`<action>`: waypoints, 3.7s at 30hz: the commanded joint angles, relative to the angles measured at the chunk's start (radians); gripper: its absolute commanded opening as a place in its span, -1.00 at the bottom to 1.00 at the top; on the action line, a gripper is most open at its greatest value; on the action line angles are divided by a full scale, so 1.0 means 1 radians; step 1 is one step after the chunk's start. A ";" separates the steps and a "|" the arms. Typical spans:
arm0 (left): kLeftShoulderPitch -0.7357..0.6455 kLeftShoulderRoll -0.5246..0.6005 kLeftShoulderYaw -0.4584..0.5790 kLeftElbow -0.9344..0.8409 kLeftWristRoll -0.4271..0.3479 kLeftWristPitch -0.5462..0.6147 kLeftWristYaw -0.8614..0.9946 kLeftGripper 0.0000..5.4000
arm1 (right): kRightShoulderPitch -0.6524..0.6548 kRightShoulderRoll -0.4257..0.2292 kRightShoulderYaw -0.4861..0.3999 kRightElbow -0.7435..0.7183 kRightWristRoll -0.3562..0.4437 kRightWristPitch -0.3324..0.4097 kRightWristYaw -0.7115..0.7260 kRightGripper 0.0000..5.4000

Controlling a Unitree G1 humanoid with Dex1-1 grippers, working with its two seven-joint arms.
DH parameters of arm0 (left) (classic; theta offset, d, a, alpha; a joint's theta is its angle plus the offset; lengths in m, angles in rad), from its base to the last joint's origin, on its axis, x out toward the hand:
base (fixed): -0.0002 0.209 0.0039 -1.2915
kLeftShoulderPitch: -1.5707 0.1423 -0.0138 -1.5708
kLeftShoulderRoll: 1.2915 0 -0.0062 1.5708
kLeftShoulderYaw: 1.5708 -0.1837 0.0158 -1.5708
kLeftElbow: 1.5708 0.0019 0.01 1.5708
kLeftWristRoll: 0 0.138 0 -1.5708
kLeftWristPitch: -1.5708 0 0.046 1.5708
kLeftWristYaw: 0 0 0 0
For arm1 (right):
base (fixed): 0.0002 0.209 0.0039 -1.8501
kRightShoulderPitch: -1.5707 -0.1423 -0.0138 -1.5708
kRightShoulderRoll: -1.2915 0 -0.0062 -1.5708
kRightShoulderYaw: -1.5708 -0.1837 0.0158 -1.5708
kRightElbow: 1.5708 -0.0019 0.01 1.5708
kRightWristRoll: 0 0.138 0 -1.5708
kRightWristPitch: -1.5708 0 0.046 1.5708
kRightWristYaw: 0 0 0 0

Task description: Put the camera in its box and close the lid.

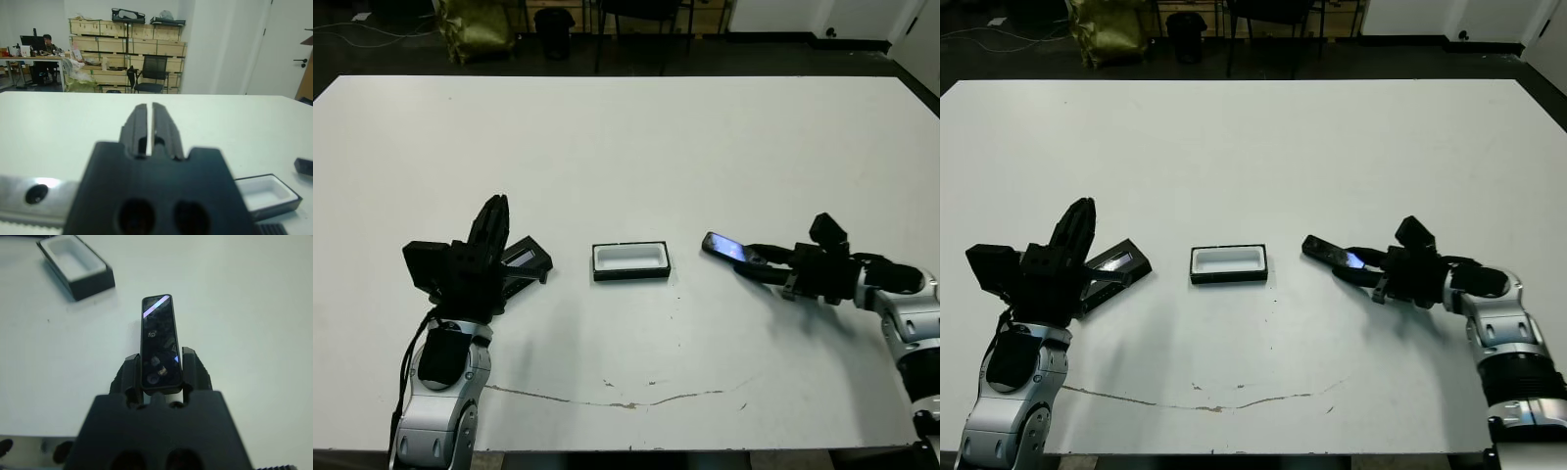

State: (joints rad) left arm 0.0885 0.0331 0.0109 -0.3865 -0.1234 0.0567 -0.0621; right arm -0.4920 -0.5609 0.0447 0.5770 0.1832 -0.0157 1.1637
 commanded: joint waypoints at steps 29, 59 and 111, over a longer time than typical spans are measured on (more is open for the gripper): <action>0.026 0.001 0.009 0.015 0.000 0.003 -0.001 -1.00 | -0.436 0.205 0.299 0.042 -0.120 0.177 0.295 -0.78; 0.030 0.002 0.010 0.023 -0.016 0.010 -0.005 -1.00 | -0.444 0.234 0.336 0.124 -0.201 0.066 0.242 -0.78; 0.049 -0.012 -0.004 0.010 0.001 0.029 0.015 -1.00 | -0.422 0.347 0.440 0.147 -0.318 0.093 0.198 -0.78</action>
State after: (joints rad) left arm 0.1228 0.0247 0.0076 -0.3789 -0.1249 0.0656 -0.0516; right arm -0.9402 -0.2507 0.4569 0.7151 -0.1237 0.0660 1.3600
